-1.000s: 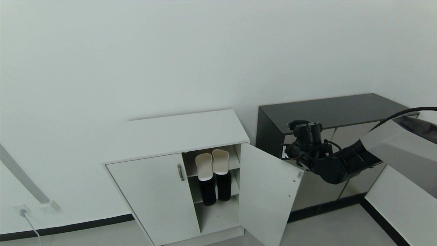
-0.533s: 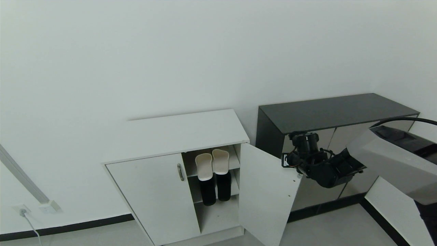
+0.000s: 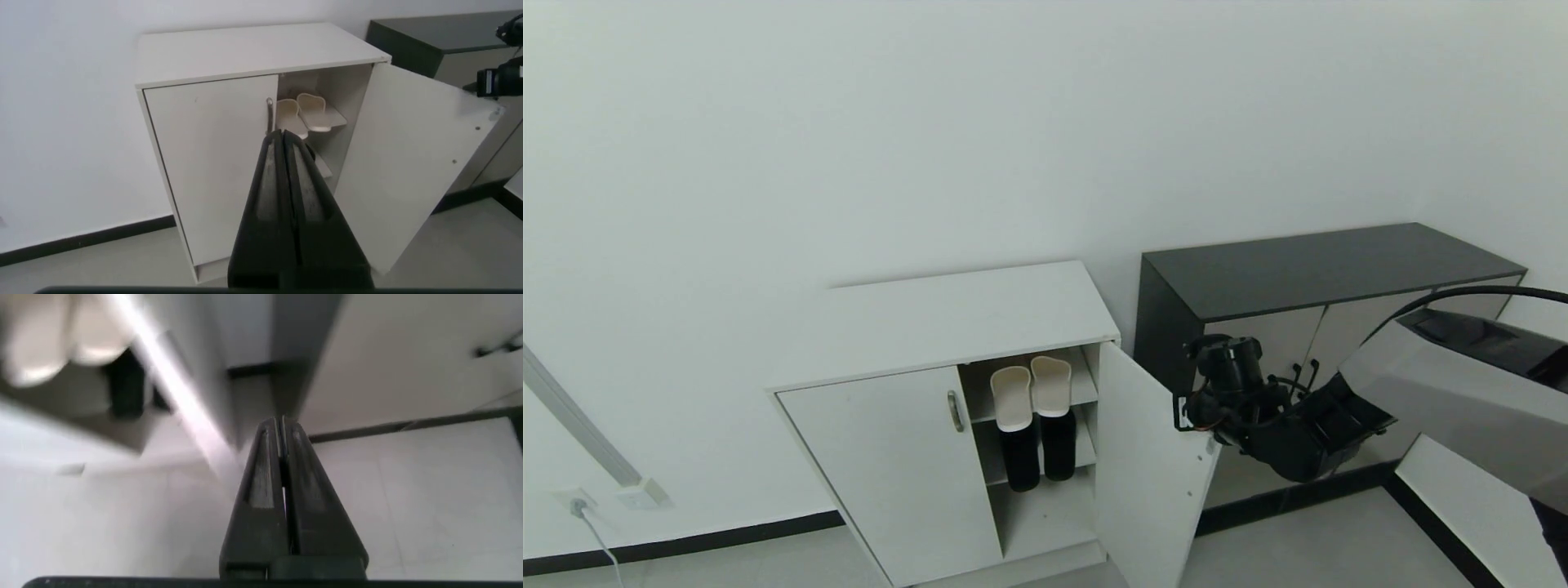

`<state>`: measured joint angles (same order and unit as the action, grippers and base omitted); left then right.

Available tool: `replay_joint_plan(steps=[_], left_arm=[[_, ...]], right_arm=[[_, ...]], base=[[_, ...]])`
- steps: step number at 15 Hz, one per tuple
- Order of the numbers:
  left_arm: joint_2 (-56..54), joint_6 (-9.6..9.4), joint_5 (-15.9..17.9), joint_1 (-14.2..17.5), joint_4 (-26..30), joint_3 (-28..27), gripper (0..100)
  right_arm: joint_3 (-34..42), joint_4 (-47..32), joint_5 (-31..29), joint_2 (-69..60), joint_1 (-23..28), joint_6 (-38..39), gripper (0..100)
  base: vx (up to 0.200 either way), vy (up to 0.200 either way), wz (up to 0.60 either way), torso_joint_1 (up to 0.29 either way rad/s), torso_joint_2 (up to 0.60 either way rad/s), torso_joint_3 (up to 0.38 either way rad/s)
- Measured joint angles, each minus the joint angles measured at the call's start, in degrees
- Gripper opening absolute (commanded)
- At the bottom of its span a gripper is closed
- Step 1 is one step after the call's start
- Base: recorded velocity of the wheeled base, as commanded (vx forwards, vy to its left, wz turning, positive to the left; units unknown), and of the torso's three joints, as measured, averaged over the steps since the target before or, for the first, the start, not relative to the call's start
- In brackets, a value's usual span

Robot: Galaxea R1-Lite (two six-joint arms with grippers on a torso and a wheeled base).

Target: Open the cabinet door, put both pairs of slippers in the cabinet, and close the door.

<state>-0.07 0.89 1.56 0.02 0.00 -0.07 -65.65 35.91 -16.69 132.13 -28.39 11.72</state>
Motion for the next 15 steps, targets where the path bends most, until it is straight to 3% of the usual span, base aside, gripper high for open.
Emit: replay_joint_plan(steps=[5, 10, 15], left_arm=[[0.0, 0.04, 0.0, 0.0, 0.0, 0.0, 0], [0.0, 0.06, 0.0, 0.0, 0.0, 0.0, 0], [0.0, 0.06, 0.0, 0.0, 0.0, 0.0, 0]], right_arm=[[8.9, 12.9, 0.2, -4.7, -5.8, -0.8, 0], [11.8, 14.0, 0.1, -5.9, -7.9, -2.5, 0], [12.4, 14.3, -0.1, -6.0, -10.8, -2.4, 0]], base=[[0.000, 0.000, 0.00, 0.000, 0.00, 0.000], [0.000, 0.000, 0.00, 0.000, 0.00, 0.000], [0.000, 0.000, 0.60, 0.002, 0.00, 0.003]])
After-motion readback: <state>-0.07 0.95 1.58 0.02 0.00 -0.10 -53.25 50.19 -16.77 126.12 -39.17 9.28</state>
